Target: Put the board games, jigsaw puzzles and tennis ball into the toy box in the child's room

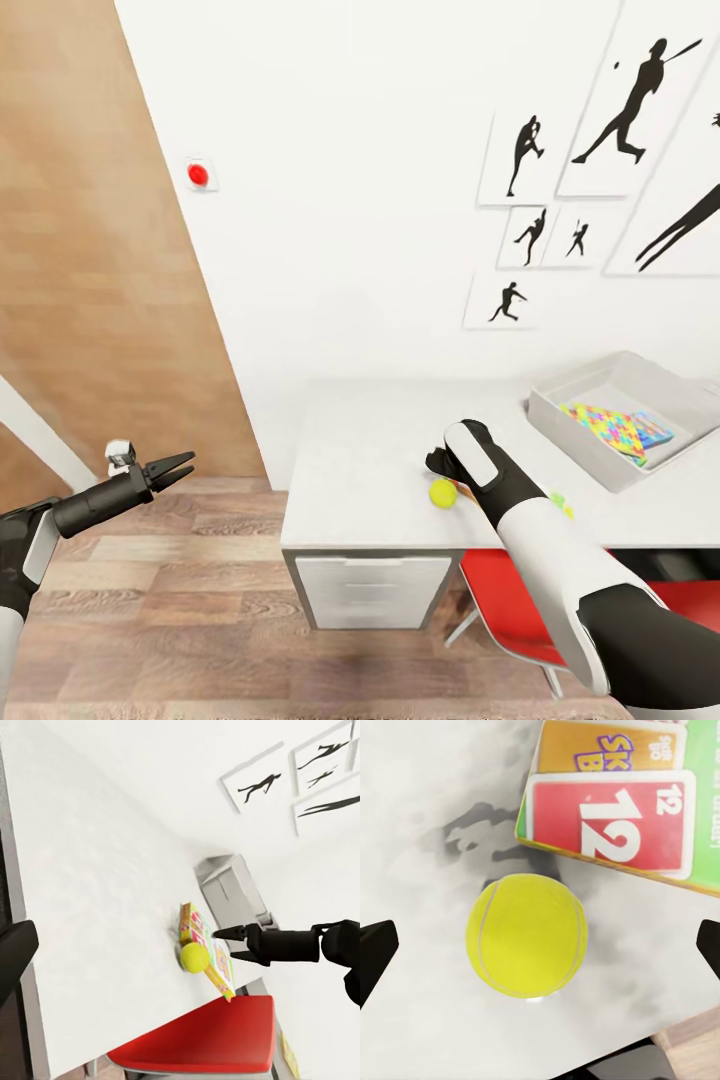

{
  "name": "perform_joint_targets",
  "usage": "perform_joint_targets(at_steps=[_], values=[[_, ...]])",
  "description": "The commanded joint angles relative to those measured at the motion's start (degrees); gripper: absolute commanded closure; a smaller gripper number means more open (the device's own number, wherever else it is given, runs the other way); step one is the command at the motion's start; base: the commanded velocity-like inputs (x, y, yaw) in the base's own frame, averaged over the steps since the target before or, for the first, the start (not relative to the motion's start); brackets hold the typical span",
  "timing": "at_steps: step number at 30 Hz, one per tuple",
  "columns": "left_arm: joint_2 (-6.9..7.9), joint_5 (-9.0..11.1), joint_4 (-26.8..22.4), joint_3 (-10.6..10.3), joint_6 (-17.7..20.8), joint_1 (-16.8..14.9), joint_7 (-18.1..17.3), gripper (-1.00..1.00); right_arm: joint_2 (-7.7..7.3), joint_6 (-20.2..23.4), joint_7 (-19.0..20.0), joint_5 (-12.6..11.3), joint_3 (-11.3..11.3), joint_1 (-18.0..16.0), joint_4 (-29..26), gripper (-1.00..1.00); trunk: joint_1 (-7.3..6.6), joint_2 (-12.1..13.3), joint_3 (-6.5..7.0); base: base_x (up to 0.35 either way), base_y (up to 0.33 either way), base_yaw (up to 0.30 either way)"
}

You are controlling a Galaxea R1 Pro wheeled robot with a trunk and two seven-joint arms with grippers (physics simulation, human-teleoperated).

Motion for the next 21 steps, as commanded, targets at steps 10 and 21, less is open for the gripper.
perform_joint_targets(at_steps=[10, 21], values=[[0.01, 0.1, 0.0, 0.0, 0.6, 0.0, -0.1, -1.0, -0.03, 0.2, -0.5, -0.4, 0.2, -0.1, -0.1, -1.0, 0.03, -0.1, -1.06, 0.0, 0.0, 0.0], [-0.04, 0.1, 0.0, 0.0, 0.6, 0.0, 0.0, -1.0, -0.03, 0.1, -0.5, -0.4, 0.2, -0.1, -0.2, -1.0, 0.03, -0.1, -2.09, 0.0, 0.0, 0.0]])
